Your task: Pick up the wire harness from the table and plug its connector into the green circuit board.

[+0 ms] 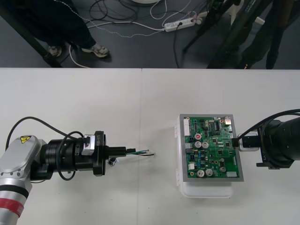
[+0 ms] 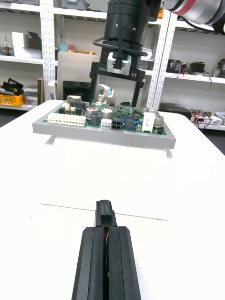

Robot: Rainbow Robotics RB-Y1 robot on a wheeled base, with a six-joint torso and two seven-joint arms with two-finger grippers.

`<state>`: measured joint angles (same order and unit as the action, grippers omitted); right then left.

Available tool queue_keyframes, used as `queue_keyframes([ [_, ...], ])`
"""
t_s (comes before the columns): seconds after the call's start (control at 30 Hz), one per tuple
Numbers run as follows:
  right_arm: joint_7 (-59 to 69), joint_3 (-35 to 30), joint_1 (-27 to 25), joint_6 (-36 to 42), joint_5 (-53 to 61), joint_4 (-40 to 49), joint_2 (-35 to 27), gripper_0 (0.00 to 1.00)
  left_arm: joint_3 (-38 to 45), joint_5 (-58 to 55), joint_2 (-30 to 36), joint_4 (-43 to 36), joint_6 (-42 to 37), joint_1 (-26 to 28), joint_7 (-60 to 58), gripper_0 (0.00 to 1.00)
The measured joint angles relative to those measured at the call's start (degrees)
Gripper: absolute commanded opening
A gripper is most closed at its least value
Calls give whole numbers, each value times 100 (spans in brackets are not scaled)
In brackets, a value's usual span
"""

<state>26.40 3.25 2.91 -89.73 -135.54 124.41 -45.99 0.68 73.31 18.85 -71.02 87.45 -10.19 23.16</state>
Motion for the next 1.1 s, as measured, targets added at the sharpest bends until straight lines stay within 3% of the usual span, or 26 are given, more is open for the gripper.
queue_keyframes([
  [0.53, -159, 315, 129, 0, -490, -134, 224, 100, -794, -500, -38, 8, 0, -87, 1, 0],
  [1.1, -159, 410, 136, 0, -820, -136, 641, 100, -1053, -642, -59, 13, -60, -181, 2, 0],
])
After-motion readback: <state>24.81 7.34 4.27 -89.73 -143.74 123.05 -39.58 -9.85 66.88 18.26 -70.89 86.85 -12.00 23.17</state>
